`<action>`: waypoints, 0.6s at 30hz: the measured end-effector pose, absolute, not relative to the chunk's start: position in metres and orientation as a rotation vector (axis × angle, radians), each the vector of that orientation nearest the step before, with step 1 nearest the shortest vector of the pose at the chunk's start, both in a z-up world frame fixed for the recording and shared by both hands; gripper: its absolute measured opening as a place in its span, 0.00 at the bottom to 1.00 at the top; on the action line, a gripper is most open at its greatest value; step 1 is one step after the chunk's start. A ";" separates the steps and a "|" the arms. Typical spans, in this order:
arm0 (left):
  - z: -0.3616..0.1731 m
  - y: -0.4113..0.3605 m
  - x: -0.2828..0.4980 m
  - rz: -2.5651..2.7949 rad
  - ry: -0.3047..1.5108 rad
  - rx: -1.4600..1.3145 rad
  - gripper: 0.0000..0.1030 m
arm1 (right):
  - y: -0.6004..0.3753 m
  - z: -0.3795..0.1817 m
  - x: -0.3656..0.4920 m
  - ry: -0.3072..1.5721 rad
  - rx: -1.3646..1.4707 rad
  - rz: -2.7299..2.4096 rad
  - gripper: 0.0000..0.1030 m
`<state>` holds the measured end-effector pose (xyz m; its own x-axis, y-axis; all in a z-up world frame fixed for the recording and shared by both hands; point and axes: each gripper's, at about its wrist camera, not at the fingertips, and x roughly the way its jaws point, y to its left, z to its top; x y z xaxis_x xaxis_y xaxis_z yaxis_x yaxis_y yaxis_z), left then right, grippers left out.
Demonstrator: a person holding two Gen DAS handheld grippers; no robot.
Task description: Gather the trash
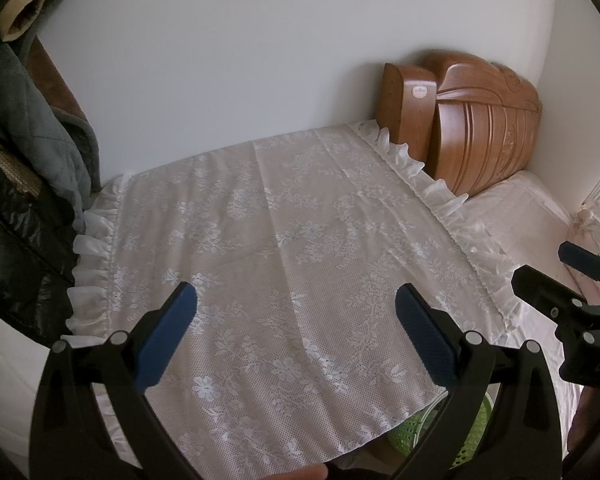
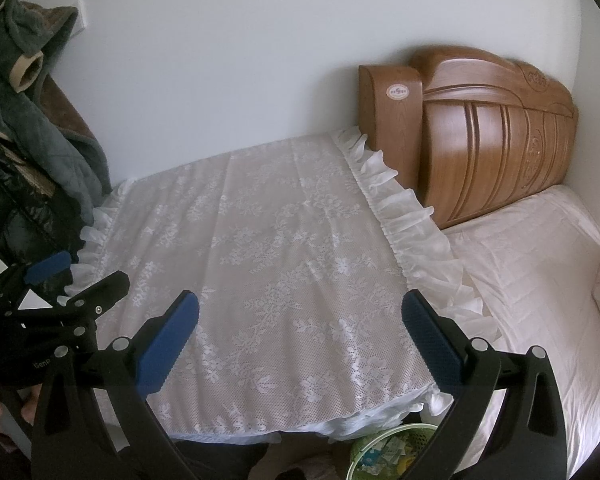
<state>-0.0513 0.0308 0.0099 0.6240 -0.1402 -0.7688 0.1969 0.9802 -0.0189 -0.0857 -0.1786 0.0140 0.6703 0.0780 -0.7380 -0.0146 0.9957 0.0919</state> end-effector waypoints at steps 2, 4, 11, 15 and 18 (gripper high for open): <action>0.010 0.031 -0.051 -0.193 0.876 0.069 0.92 | -0.178 0.014 -0.086 0.835 0.081 0.053 0.98; 0.010 0.031 -0.051 -0.196 0.877 0.071 0.92 | -0.178 0.013 -0.087 0.835 0.080 0.053 0.98; 0.009 0.030 -0.051 -0.192 0.875 0.074 0.92 | -0.178 0.014 -0.087 0.836 0.080 0.051 0.98; 0.008 0.031 -0.051 -0.190 0.876 0.075 0.92 | -0.178 0.014 -0.086 0.835 0.082 0.051 0.98; 0.007 0.032 -0.050 -0.190 0.878 0.076 0.92 | -0.178 0.014 -0.086 0.836 0.081 0.051 0.98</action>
<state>-0.0498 0.0317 0.0073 0.6231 -0.1343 -0.7705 0.1969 0.9804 -0.0116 -0.0860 -0.1777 0.0137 0.6695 0.0772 -0.7388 -0.0137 0.9957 0.0917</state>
